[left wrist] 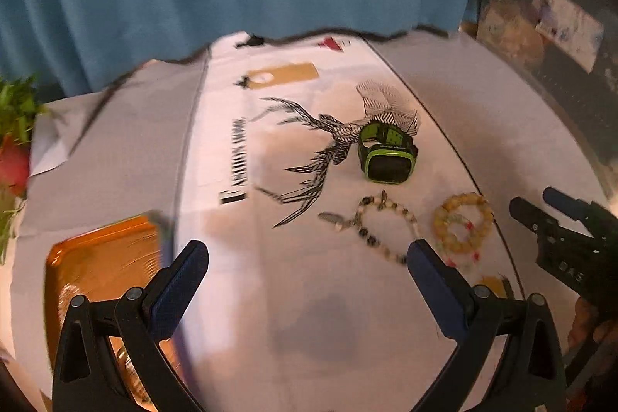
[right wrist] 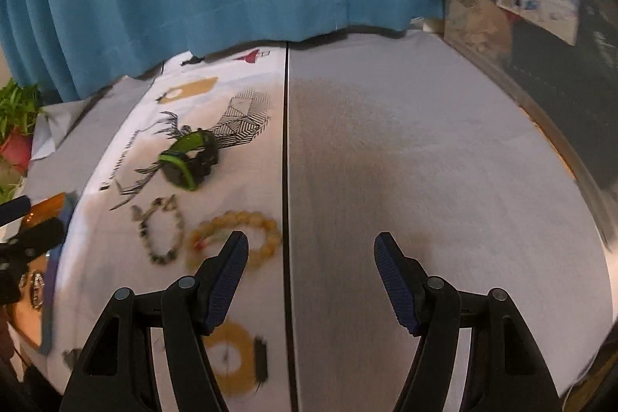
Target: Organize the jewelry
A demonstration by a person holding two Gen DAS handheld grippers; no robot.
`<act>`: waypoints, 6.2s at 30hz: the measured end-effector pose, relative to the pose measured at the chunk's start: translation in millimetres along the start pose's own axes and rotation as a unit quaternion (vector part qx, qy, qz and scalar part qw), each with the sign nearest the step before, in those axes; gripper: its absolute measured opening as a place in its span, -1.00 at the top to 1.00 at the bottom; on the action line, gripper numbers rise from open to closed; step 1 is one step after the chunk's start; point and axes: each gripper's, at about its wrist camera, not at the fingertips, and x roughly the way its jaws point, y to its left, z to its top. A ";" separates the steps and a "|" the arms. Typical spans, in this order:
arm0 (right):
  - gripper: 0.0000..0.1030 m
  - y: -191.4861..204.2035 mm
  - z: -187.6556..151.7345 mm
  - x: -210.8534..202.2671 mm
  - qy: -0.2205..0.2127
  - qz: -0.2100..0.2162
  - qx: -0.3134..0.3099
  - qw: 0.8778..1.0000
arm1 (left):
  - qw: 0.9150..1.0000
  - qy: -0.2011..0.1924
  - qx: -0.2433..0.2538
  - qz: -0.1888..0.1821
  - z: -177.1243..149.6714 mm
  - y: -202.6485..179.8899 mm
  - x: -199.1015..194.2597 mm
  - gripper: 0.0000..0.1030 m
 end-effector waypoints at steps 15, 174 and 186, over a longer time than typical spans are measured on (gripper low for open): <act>-0.56 0.6 -0.5 52.2 0.021 -0.021 -0.056 0.998 | 0.995 0.089 -0.035 -0.012 -0.3 10.3 79.6 -1.00; -0.36 304.2 -140.9 -180.5 -0.030 0.115 -0.203 0.972 | 0.986 -0.055 -0.136 0.081 -229.6 202.7 -214.1 -0.89; -0.36 287.8 -180.4 -259.9 -0.074 0.138 -0.208 0.966 | 0.981 -0.098 -0.128 0.108 -263.9 176.3 -288.2 -0.89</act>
